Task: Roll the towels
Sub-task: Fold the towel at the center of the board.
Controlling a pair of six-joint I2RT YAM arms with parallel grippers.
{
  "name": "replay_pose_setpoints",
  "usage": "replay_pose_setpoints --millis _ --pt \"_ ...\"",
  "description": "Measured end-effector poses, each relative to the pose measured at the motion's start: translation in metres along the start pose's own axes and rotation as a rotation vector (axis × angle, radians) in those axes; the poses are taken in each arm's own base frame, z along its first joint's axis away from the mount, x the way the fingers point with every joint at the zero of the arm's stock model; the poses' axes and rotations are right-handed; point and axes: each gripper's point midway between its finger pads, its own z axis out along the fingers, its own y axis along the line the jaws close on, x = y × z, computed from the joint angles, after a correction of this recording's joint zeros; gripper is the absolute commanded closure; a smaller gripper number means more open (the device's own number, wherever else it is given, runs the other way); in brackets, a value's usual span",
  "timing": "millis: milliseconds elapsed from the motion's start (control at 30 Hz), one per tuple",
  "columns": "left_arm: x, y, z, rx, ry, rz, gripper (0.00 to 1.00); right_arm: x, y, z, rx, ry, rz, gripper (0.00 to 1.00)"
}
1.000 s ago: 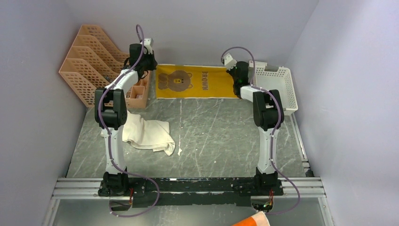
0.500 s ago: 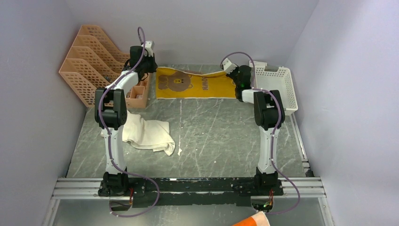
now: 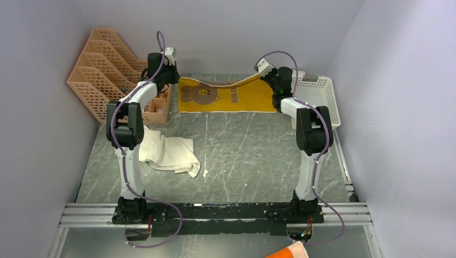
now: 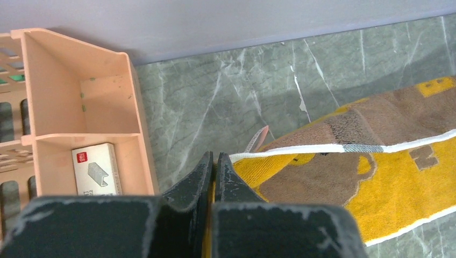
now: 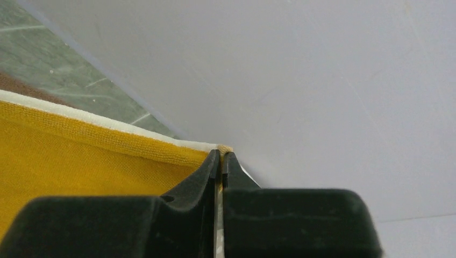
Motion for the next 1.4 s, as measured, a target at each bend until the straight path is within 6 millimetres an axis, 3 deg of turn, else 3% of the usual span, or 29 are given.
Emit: replay_pose_setpoints --millis 267,367,767,967,1100,1233,1300,1400 --pt "-0.03 0.007 -0.004 -0.031 -0.036 -0.002 0.93 0.018 0.005 -0.017 0.031 0.091 0.116 1.0" --pt "-0.032 0.009 -0.004 -0.033 -0.042 -0.005 0.93 0.026 0.007 -0.024 0.049 0.122 0.146 1.0" --pt "-0.073 0.011 0.009 -0.03 -0.118 0.026 0.93 0.02 -0.014 -0.008 0.098 0.131 0.135 1.0" --pt "-0.065 0.012 0.01 -0.029 -0.104 0.026 0.93 0.029 -0.005 -0.011 0.082 0.16 0.141 1.0" --pt "-0.04 0.009 0.002 -0.025 -0.051 0.008 0.93 0.031 0.004 -0.035 0.068 0.193 0.177 1.0" --pt "-0.024 0.003 -0.025 -0.025 -0.011 -0.009 0.93 0.002 -0.004 -0.07 0.093 0.184 0.213 1.0" --pt "-0.034 -0.003 -0.047 -0.024 -0.028 -0.007 0.93 -0.026 -0.019 -0.089 0.13 0.145 0.231 1.0" --pt "-0.064 -0.016 -0.095 -0.02 -0.102 0.01 0.93 -0.071 -0.047 -0.119 0.202 0.071 0.281 1.0"
